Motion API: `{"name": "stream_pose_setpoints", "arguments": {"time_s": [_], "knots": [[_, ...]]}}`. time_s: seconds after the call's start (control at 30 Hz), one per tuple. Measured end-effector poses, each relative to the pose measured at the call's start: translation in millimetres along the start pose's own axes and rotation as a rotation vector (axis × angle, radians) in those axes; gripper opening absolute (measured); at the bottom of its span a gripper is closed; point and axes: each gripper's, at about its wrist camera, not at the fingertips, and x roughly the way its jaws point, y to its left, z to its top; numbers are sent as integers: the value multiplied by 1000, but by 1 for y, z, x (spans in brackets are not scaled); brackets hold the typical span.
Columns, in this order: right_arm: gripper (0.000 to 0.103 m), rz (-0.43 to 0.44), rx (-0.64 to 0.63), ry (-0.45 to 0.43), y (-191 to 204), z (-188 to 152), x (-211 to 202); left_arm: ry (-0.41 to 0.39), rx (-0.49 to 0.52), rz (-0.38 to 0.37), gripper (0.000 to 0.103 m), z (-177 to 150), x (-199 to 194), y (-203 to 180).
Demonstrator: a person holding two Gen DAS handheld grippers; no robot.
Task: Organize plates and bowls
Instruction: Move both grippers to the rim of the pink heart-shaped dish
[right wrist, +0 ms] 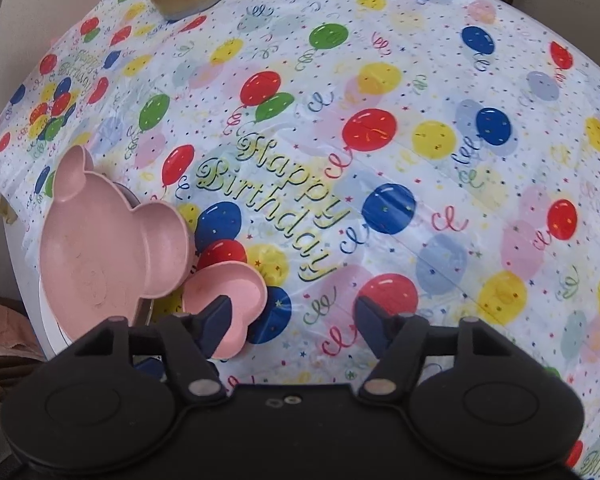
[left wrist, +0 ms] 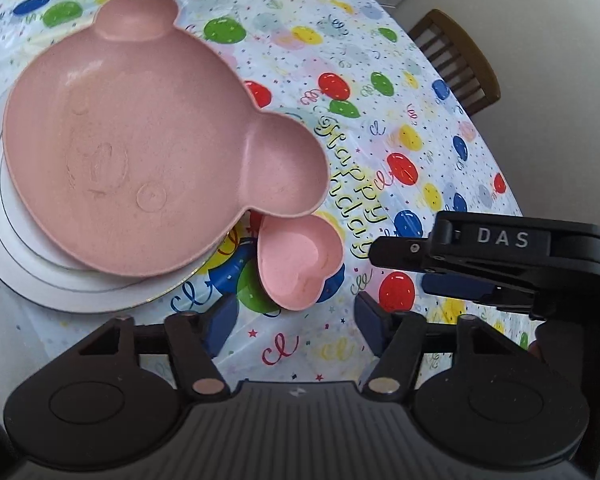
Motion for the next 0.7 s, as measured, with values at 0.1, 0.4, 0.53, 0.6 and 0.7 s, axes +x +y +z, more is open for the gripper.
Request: {"name": "stream_pose_setpoints", "arguments": {"time_s": [0.1, 0.4, 0.53, 0.6, 0.7], "knots": [[53, 11, -30, 18, 5, 5, 10, -6, -24, 4, 50, 0, 7, 0], [29, 47, -123, 55, 17, 14, 30, -17, -77, 53, 32, 2, 24, 9], [19, 53, -129, 61, 15, 17, 36, -20, -83, 76, 25, 2, 29, 11], [16, 53, -135, 61, 15, 17, 37, -31, -86, 84, 21, 4, 30, 12], [12, 57, -144, 61, 16, 17, 39, -34, -96, 92, 16, 6, 33, 14]]}}
